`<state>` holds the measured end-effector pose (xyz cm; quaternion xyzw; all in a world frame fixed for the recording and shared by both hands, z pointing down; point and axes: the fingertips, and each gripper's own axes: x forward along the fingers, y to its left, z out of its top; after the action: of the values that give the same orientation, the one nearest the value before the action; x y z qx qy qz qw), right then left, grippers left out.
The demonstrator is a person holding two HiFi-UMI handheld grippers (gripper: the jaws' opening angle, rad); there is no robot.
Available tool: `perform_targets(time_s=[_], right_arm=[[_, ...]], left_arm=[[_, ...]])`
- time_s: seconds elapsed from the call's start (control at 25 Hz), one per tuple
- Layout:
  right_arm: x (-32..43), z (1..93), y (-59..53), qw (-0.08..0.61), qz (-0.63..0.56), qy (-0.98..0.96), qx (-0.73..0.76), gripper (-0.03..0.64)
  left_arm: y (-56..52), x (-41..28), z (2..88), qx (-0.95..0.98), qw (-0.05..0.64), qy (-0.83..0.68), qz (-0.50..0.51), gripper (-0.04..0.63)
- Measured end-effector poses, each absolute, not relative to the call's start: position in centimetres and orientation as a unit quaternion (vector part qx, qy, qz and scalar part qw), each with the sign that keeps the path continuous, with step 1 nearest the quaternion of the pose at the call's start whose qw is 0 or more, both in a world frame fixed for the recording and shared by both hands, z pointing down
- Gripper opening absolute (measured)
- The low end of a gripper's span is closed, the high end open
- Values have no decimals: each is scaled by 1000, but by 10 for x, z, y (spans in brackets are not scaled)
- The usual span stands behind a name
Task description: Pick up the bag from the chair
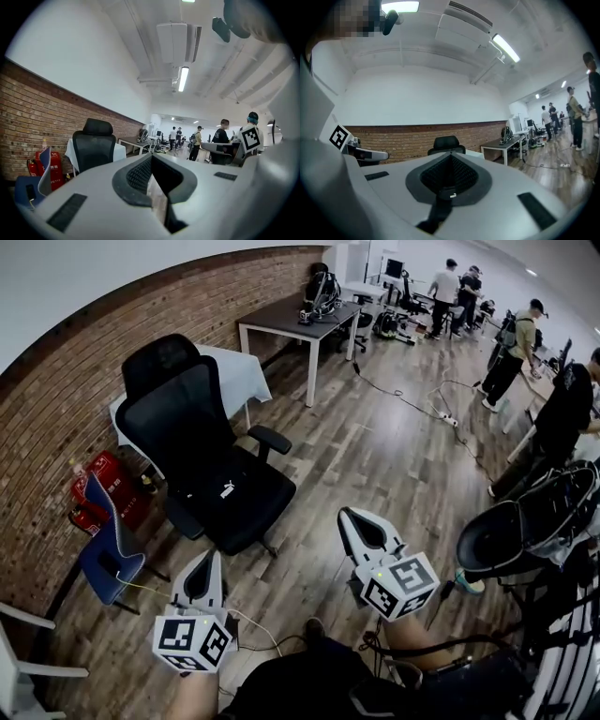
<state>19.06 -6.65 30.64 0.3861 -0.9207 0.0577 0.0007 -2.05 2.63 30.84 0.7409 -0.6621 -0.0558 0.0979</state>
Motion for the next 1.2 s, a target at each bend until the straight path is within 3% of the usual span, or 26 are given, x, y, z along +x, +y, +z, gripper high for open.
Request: perform_targets(time_s=[0.6,1.2], right_arm=[[231,321,-162,-12,77,-930,359,12],[186,350,-220,39,91,-932,348,12]], left_arm=[[-37,38,321,712,91,-697,-11,9],[-103,-17,348,689,119,-713,-49,11]])
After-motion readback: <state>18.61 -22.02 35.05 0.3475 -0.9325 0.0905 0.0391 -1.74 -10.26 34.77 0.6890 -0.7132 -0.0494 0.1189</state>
